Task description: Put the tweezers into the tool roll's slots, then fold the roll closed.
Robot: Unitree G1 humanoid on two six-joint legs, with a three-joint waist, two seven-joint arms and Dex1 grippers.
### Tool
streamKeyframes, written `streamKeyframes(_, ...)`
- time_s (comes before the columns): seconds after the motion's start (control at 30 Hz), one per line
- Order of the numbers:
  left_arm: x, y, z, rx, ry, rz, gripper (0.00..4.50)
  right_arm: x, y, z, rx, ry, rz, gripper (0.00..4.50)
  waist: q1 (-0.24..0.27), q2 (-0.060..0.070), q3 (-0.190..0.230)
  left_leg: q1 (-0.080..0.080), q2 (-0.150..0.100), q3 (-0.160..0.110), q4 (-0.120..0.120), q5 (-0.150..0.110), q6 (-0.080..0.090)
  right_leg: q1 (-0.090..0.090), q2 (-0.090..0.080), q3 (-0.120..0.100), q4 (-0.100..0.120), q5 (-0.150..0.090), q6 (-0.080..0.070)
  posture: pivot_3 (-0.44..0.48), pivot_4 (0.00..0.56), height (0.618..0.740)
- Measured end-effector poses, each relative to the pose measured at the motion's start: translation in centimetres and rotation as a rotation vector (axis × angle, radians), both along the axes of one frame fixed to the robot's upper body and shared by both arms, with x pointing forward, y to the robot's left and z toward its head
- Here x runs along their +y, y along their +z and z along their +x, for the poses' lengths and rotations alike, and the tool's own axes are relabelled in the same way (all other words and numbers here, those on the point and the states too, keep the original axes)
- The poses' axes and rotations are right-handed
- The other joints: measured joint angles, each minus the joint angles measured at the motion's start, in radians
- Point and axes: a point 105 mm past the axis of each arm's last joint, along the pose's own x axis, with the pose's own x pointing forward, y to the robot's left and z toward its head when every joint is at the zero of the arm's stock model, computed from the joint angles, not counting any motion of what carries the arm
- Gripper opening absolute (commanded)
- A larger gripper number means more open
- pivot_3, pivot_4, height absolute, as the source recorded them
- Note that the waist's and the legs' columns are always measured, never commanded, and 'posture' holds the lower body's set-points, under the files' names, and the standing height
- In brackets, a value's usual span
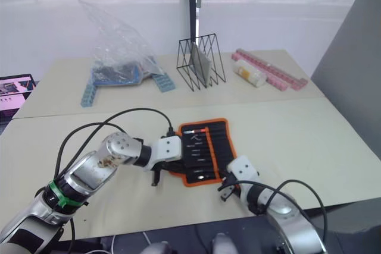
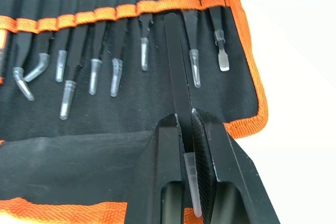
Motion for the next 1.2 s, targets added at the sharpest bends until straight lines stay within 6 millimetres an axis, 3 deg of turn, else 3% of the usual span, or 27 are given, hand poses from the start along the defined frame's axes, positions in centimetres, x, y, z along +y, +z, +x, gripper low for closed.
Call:
streamKeyframes(0.37,0.1,-0.7,0.5,-0.015,0.004,0.065,0.06,0.1,-0.1,-0.2,0.003,-0.008,0.003,0.0,0.001,0.0,0.0,0.0,0.0,0.0,0.001,0.0,0.0,0.0,0.0,0.0,0.001,0.0,0.0,0.0,0.15,0.724)
streamKeyframes(1.2,-3.0,-0.5,1.1,-0.051,-0.095,0.094,0.06,0.2,-0.1,-0.8,-0.008,-0.033,0.006,0.0,0.003,0.0,0.0,-0.001,-0.001,0.0,0.003,-0.001,0.002,0.0,0.0,0.0,0.002,-0.001,0.0,0.0,0.15,0.724)
